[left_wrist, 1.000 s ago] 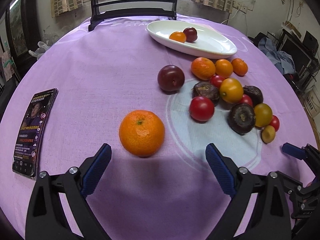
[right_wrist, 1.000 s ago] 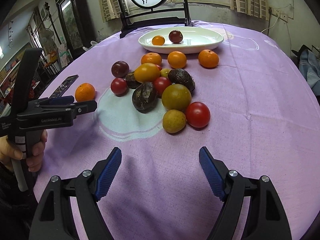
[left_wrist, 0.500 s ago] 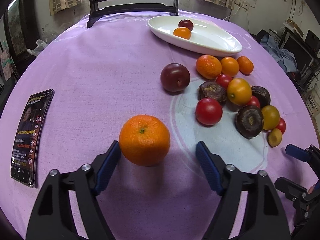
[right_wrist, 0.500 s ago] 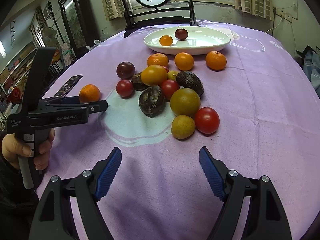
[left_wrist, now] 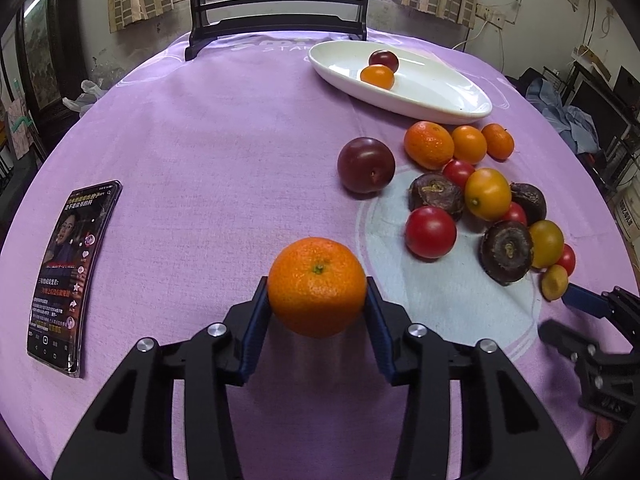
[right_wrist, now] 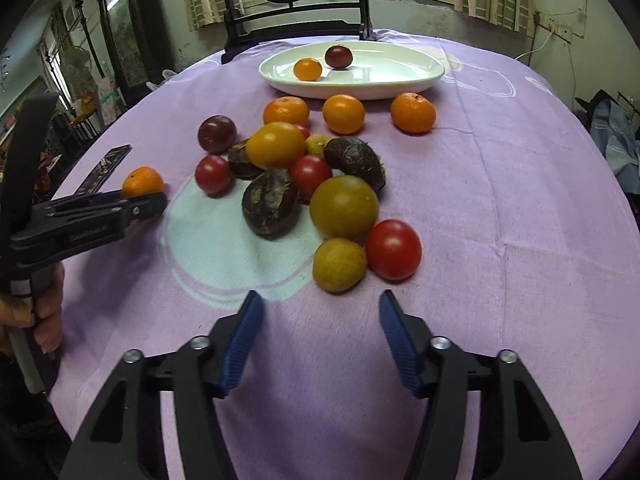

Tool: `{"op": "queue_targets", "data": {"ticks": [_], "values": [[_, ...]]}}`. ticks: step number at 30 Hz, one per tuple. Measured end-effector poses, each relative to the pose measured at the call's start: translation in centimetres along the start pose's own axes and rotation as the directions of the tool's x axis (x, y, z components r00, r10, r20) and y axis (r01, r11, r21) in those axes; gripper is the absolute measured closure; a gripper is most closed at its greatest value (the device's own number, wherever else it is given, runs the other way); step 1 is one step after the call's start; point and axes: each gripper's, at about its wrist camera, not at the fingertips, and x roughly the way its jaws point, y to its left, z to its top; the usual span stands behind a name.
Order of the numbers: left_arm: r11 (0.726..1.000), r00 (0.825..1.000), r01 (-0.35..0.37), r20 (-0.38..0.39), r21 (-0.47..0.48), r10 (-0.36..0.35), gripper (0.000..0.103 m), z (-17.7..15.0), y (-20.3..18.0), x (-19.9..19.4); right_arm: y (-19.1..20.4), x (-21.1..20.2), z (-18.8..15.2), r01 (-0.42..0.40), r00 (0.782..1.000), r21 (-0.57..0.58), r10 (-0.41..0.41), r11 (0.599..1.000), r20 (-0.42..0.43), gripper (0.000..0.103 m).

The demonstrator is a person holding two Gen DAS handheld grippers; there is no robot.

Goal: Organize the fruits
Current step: 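Carry the large orange to the plate with the left gripper while the right places a yellow tomato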

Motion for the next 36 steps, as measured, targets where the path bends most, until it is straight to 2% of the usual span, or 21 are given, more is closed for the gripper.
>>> {"op": "queue_targets", "data": {"ticks": [2, 7, 10, 17, 21, 25, 29, 33, 36], "values": [[1.0, 1.0, 0.003, 0.0, 0.001, -0.003, 0.059, -0.1, 0.0, -0.1, 0.0, 0.3, 0.4, 0.017, 1.0, 0.002, -0.017, 1.0, 0.001, 0.061], [1.0, 1.0, 0.004, 0.0, 0.003, -0.004, 0.059, -0.2, -0.1, -0.1, 0.5, 0.7, 0.9, 0.039, 0.999, -0.005, -0.039, 0.999, 0.006, 0.061], [1.0, 1.0, 0.004, 0.002, 0.004, -0.004, 0.059, -0.2, -0.1, -0.1, 0.5, 0.8, 1.1, 0.073, 0.997, 0.002, -0.073, 0.997, 0.015, 0.074], [1.0, 1.0, 0.03, -0.003, 0.001, -0.03, 0.059, -0.3, 0.0, -0.8, 0.2, -0.9, 0.4, -0.011, 0.999, -0.003, 0.011, 1.0, 0.042, 0.077], [0.999, 0.998, 0.038, 0.053, 0.029, -0.039, 0.059, 0.6, -0.5, -2.8, 0.2, -4.1, 0.9, -0.075, 0.988, -0.026, 0.078, 0.997, 0.131, 0.077], [0.996, 0.992, 0.061, 0.107, 0.07, -0.068, 0.059, 3.1, -1.5, -4.7, 0.1, -6.9, 3.4, -0.062, 0.97, -0.07, 0.076, 0.996, 0.229, 0.077], [0.993, 0.984, 0.061, 0.16, 0.1, -0.076, 0.059, 7.2, -2.9, -5.5, -0.1, -7.3, 7.0, -0.014, 0.955, -0.111, 0.046, 0.994, 0.295, 0.077], [0.993, 0.981, 0.028, 0.188, 0.115, -0.049, 0.059, 11.5, -4.1, -4.6, -0.9, -5.4, 11.0, 0.005, 0.954, -0.112, 0.029, 0.994, 0.297, 0.077], [0.994, 0.984, 0.01, 0.173, 0.11, -0.029, 0.059, 14.4, -4.6, -2.4, -1.5, -2.7, 13.6, 0.03, 0.962, -0.104, -0.001, 0.994, 0.273, 0.077]]}}
